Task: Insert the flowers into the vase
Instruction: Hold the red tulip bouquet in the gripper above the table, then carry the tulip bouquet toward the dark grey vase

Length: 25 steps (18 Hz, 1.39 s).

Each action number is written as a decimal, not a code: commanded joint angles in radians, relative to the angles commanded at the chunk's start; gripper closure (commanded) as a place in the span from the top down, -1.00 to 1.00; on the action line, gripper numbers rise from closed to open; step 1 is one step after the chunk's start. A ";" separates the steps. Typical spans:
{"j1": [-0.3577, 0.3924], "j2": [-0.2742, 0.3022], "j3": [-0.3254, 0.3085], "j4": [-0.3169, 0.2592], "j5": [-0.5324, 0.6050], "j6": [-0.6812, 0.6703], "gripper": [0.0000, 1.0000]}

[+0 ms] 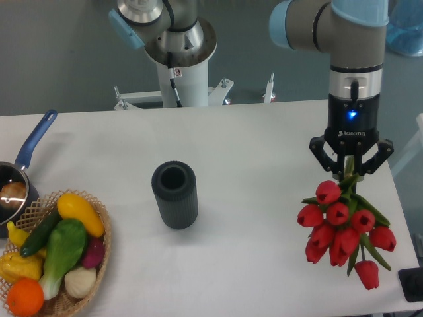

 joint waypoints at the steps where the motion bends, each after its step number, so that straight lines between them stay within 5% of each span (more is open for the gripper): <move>1: -0.009 0.000 -0.003 0.002 -0.014 -0.009 -0.51; 3: -0.029 0.002 -0.014 0.003 -0.043 -0.049 -0.52; 6: -0.060 -0.006 -0.021 0.058 -0.243 -0.051 -0.52; 15: -0.084 0.011 -0.090 0.066 -0.603 -0.048 -0.48; 19: -0.101 0.069 -0.185 0.067 -0.644 -0.031 -0.51; 25: -0.104 0.104 -0.242 0.067 -0.747 -0.029 -0.51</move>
